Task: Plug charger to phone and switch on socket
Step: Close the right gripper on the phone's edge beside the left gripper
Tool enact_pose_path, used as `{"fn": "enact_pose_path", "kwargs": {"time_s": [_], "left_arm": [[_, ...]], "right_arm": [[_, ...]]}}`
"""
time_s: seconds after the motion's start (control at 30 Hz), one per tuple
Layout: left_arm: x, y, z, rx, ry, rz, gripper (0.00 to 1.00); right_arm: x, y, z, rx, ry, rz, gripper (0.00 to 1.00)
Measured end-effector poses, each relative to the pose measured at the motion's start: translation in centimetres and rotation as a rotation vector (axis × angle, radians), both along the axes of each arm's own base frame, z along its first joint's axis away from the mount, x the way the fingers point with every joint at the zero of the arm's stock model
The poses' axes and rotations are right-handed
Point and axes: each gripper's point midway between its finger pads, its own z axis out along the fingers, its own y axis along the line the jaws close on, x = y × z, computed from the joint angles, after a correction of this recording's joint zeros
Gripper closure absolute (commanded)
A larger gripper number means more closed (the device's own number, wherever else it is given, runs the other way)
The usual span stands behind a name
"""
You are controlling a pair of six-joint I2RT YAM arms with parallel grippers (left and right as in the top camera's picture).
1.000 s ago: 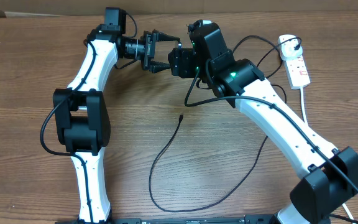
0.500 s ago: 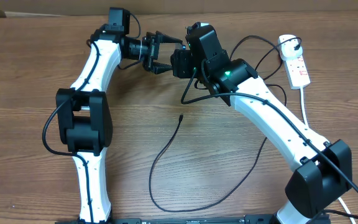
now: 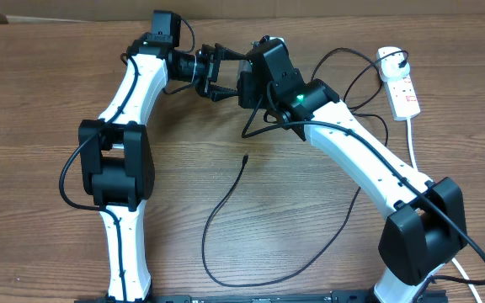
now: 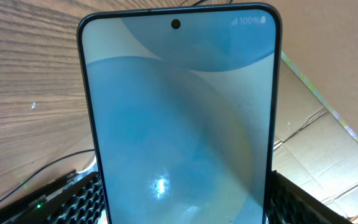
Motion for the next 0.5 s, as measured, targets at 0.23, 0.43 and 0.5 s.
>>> {"fn": "enact_pose_path", "kwargs": {"time_s": [0.23,0.43,0.5], "left_arm": [[0.0,0.0,0.0,0.002,-0.027,-0.011,0.30],[0.1,0.1,-0.2,0.015,-0.029,-0.005,0.31],[0.1,0.1,-0.2,0.018,-0.029,-0.004,0.30]], "right_arm": [[0.2,0.0,-0.5,-0.007,0.003,-0.007,0.50],[0.6,0.2,-1.2,0.000,0.008,-0.015,0.54],[0.7,0.3,-1.1,0.005,0.002,-0.017,0.55]]}}
